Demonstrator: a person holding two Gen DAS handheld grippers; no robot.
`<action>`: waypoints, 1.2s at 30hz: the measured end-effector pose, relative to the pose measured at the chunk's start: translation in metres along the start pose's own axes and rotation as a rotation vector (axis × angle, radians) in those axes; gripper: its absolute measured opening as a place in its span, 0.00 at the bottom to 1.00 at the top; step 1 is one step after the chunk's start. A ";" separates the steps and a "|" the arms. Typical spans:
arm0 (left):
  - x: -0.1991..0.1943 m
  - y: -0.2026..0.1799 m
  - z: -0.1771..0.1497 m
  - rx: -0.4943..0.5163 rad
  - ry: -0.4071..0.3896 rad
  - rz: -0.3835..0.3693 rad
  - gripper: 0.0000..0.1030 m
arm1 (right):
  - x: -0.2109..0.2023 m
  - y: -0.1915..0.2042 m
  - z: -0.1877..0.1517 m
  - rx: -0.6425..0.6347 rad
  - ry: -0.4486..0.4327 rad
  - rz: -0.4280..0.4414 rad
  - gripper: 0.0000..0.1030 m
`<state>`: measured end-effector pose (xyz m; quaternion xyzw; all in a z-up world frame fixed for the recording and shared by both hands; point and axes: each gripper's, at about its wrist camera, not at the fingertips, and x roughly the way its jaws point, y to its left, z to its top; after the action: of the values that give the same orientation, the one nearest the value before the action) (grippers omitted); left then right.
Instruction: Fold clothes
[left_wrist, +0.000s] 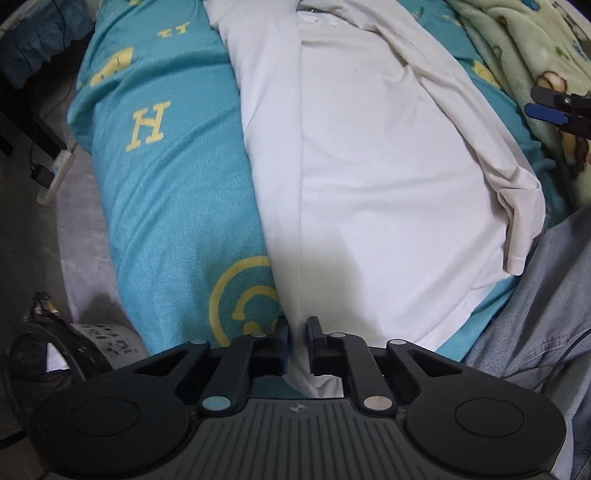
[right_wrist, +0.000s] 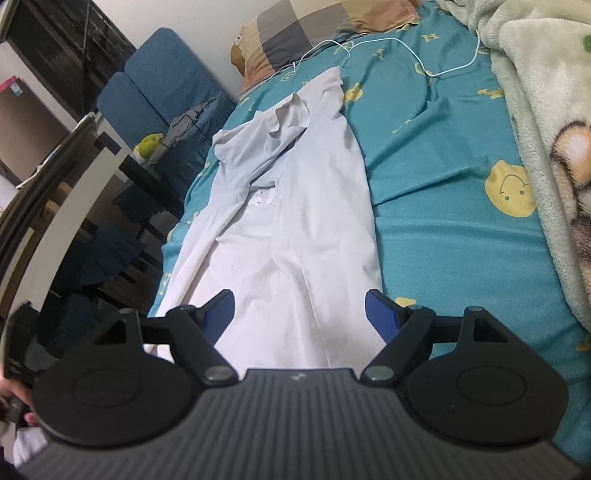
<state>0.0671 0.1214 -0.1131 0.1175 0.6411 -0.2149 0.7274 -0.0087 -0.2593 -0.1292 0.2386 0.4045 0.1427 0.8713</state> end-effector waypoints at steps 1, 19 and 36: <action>-0.009 -0.008 0.001 -0.001 -0.003 0.007 0.04 | 0.000 0.000 0.000 -0.001 0.001 0.000 0.77; 0.007 -0.158 0.024 -0.005 -0.032 -0.026 0.12 | -0.002 -0.010 -0.004 0.044 0.029 -0.019 0.77; 0.007 -0.147 0.046 0.171 -0.436 0.363 0.52 | -0.002 -0.001 -0.007 -0.004 0.036 -0.028 0.77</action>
<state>0.0404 -0.0294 -0.0976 0.2420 0.4180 -0.1548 0.8618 -0.0158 -0.2587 -0.1320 0.2285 0.4232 0.1356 0.8662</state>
